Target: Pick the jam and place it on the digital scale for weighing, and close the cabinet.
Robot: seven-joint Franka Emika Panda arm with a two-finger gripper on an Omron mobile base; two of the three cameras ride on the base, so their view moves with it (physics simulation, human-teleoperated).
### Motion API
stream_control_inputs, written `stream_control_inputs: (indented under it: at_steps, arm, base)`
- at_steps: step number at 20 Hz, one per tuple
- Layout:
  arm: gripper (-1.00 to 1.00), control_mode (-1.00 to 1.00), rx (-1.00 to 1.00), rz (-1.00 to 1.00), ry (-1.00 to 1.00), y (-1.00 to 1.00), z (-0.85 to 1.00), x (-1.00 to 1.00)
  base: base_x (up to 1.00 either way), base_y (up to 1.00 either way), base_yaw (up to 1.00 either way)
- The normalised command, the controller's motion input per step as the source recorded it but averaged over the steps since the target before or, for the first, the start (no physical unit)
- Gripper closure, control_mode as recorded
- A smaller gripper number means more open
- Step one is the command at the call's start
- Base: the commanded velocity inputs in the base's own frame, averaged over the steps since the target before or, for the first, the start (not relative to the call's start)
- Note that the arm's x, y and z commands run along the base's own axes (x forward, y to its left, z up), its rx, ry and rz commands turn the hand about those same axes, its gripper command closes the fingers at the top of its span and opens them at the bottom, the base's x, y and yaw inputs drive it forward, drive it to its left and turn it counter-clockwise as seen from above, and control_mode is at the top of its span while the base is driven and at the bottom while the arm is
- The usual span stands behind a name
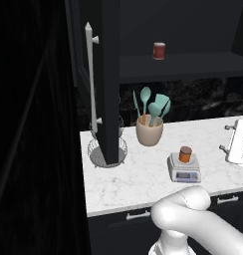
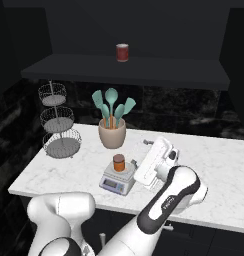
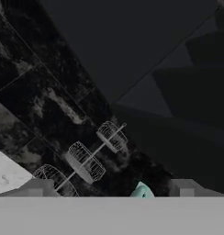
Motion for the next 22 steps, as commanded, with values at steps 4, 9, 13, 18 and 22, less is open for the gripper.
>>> stream_control_inputs:
  at_steps: [4, 9, 13, 18, 22]
  arm:
    - [-1.00, -1.00, 0.37, -0.07, -0.13, -0.73, 0.39, -0.06]
    - [-1.00, -1.00, 0.23, -0.17, -0.04, -0.41, 0.49, 0.00]
    - [-1.00, -1.00, 0.31, -0.09, -0.07, -0.55, 0.21, 0.00]
    - [-1.00, -1.00, 0.20, -0.10, -0.08, -0.40, 0.08, 0.00]
    - [-1.00, -1.00, 0.11, 0.00, 0.00, -0.42, 0.29, 0.00]
  base:
    - [0.00, 0.00, 0.00]
    - [0.00, 0.00, 0.00]
    - [0.00, 0.00, 0.00]
    - [0.00, 0.00, 0.00]
    - [0.00, 0.00, 0.00]
